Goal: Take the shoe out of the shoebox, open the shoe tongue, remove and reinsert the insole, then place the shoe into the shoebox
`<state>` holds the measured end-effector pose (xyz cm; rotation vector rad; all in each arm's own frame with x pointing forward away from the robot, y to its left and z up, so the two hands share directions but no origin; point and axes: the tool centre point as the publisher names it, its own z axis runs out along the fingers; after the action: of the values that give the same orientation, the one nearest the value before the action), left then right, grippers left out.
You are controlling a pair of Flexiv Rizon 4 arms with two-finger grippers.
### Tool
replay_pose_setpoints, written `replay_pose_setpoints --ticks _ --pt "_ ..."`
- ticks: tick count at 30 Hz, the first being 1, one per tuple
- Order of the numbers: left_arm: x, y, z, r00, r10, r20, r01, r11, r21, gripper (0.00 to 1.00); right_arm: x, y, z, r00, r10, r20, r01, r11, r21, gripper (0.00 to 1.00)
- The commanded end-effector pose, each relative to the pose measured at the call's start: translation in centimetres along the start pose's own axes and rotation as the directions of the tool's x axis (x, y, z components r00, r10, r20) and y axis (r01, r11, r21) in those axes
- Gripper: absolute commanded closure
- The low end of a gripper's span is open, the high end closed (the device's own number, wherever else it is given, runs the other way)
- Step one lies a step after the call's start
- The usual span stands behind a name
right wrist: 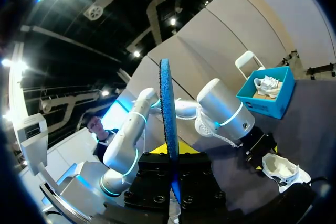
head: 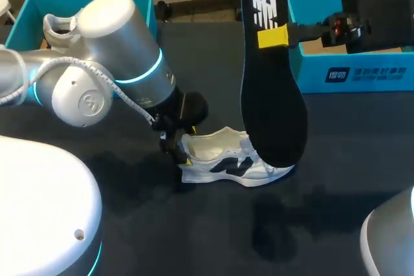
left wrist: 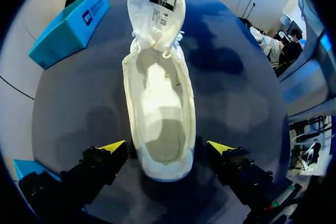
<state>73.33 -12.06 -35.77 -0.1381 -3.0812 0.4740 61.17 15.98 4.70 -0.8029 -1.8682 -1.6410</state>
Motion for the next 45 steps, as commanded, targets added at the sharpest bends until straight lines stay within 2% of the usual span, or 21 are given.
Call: replay_pose_setpoints --ticks 1,7,11,28,30,45 --pt "0.0 -0.1 -0.1 1.0 0.001 0.001 -0.001 1.0 -0.014 0.0 -0.1 0.1 0.3 1.0 0.002 0.001 -0.002 1.0 0.002 1.0" --pt "0.8 -1.5 -0.4 0.996 0.005 0.09 0.01 0.986 -0.168 0.0 -0.1 0.1 0.3 1.0 0.002 0.001 -0.002 1.0 0.002 1.0" --pt "1.1 -1.8 -0.7 0.991 0.01 0.133 0.017 0.979 -0.202 0.0 -0.1 0.1 0.3 1.0 0.002 0.001 -0.002 1.0 0.002 1.0" --pt "0.0 -1.9 -1.5 0.986 -0.011 0.164 0.043 0.98 -0.194 0.0 -0.1 0.1 0.3 1.0 0.002 0.001 -0.002 1.0 0.002 1.0" --pt "-0.2 -1.7 -1.7 0.984 -0.032 0.174 0.07 0.974 -0.216 0.0 -0.1 0.1 0.3 1.0 0.002 0.001 -0.002 1.0 0.002 1.0" --pt "-0.4 -2.0 -1.6 0.984 -0.036 0.173 0.072 0.976 -0.208 0.0 -0.1 0.1 0.3 1.0 0.002 0.001 -0.002 1.0 0.002 1.0"
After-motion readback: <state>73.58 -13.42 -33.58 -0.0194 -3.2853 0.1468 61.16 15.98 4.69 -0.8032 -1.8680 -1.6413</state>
